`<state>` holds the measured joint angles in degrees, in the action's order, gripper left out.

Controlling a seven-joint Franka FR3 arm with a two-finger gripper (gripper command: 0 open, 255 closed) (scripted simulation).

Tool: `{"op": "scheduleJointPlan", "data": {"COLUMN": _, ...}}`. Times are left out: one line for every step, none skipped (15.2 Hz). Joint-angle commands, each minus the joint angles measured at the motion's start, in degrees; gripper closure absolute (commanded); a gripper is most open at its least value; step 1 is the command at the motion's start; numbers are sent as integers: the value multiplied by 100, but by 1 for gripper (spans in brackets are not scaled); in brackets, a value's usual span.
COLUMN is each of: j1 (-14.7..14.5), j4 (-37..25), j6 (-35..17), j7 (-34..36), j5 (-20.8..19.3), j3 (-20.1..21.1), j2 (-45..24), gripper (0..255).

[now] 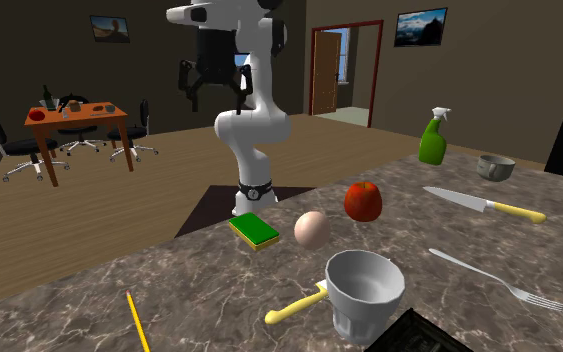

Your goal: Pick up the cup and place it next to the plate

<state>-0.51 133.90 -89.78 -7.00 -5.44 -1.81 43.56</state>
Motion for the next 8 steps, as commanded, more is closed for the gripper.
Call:
{"op": "scheduleJointPlan", "data": {"j1": 0, "j4": 0, "j6": 0, "j7": 0, "j5": 0, "j3": 0, "j2": 0, "gripper": 0}}
{"op": "scheduleJointPlan", "data": {"j1": -35, "j4": 11, "j6": -108, "j7": 126, "j5": 57, "j3": 103, "j2": -106, "gripper": 0}}
{"op": "scheduleJointPlan", "data": {"j1": -70, "j4": 16, "j6": -216, "j7": 250, "j5": 110, "j3": 205, "j2": -219, "gripper": 0}}
{"op": "scheduleJointPlan", "data": {"j1": -102, "j4": 12, "j6": -324, "j7": 373, "j5": 161, "j3": 307, "j2": -339, "gripper": 0}}
{"op": "scheduleJointPlan", "data": {"j1": -134, "j4": 1, "j6": -431, "j7": 496, "j5": 207, "j3": 409, "j2": -466, "gripper": 0}}
{"op": "scheduleJointPlan", "data": {"j1": -165, "j4": -17, "j6": -538, "j7": 619, "j5": 249, "j3": 508, "j2": -599, "gripper": 0}}
{"op": "scheduleJointPlan", "data": {"j1": -193, "j4": -43, "j6": -643, "j7": 740, "j5": 287, "j3": 608, "j2": -739, "gripper": 0}}
{"op": "scheduleJointPlan", "data": {"j1": -220, "j4": -76, "j6": -747, "j7": 862, "j5": 320, "j3": 707, "j2": -884, "gripper": 0}}
